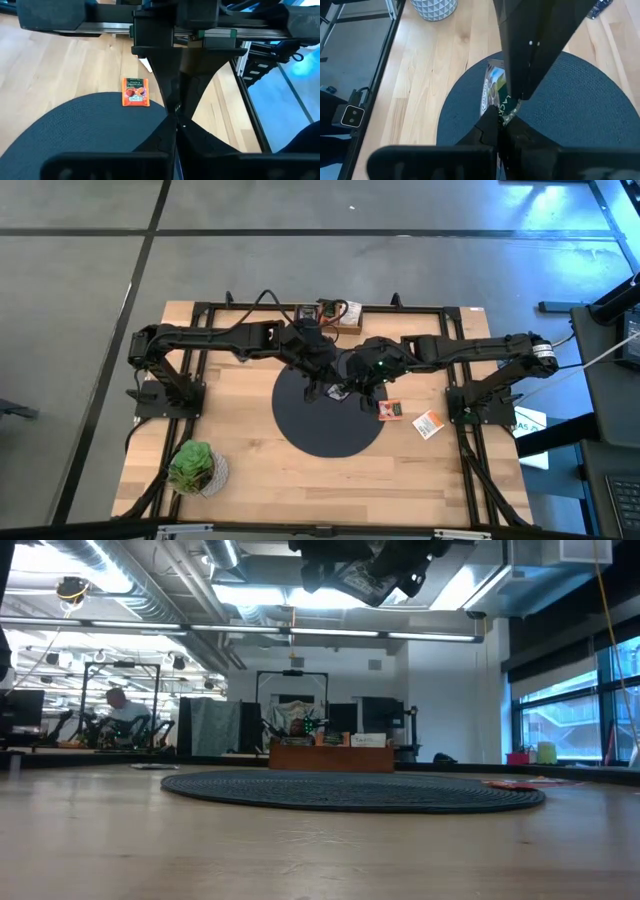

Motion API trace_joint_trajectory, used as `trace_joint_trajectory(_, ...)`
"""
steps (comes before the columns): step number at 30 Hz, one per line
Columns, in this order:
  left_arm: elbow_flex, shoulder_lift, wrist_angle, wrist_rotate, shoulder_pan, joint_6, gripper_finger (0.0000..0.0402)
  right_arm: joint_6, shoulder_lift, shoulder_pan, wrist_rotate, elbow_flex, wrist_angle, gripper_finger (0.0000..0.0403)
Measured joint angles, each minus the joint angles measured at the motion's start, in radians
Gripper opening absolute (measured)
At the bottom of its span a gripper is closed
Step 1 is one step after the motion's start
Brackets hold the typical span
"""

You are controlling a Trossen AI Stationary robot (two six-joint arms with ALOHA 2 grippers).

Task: Pick & Place Tea
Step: Put the purple tea bag into the left section of the wooden organizer

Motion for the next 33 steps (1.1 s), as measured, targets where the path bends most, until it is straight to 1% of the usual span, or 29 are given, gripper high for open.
trace_joint_trajectory(4,0.0,0.0,-0.001,0.0,0.003,0.001,0.0002,-0.008,0.0,0.0,-0.001,0.0,0.0,0.0009)
trace_joint_trajectory(6,0.0,0.0,-0.002,0.007,0.009,0.001,0.0003,-0.018,0.0,-0.002,-0.006,0.0,0.002,0.0016)
trace_joint_trajectory(10,0.0,-0.003,-0.008,0.028,0.038,0.005,0.0002,-0.003,-0.003,-0.027,-0.011,0.037,-0.052,0.0067)
trace_joint_trajectory(12,-0.001,-0.016,-0.034,0.037,0.065,0.039,0.0002,-0.001,-0.003,-0.046,0.015,0.09,-0.138,0.0097)
trace_joint_trajectory(14,-0.001,-0.039,-0.066,0.037,0.102,0.07,0.0002,0.0,-0.005,-0.061,0.078,0.146,-0.248,0.0123)
trace_joint_trajectory(17,-0.002,-0.089,-0.091,0.009,0.182,0.12,0.0002,-0.004,-0.029,-0.067,0.228,0.194,-0.351,0.0149)
trace_joint_trajectory(20,-0.002,-0.139,-0.08,0.015,0.276,0.179,0.0002,0.003,-0.091,-0.065,0.393,0.177,-0.358,0.0164)
trace_joint_trajectory(22,-0.001,-0.153,-0.064,0.042,0.341,0.205,0.0002,0.026,-0.136,-0.066,0.466,0.135,-0.338,0.0169)
trace_joint_trajectory(24,-0.03,-0.155,0.002,0.12,0.402,0.214,0.0002,0.052,-0.176,-0.067,0.532,0.081,-0.289,0.0171)
trace_joint_trajectory(27,-0.129,-0.154,0.175,0.239,0.496,0.195,0.0002,0.055,-0.234,-0.072,0.611,-0.005,-0.2,0.0172)
trace_joint_trajectory(31,-0.296,-0.153,0.417,0.255,0.604,0.18,0.0002,0.054,-0.265,-0.094,0.644,-0.103,-0.076,0.0172)
trace_joint_trajectory(33,-0.385,-0.153,0.572,0.285,0.656,0.143,0.0002,0.052,-0.268,-0.113,0.645,-0.144,-0.005,0.0172)
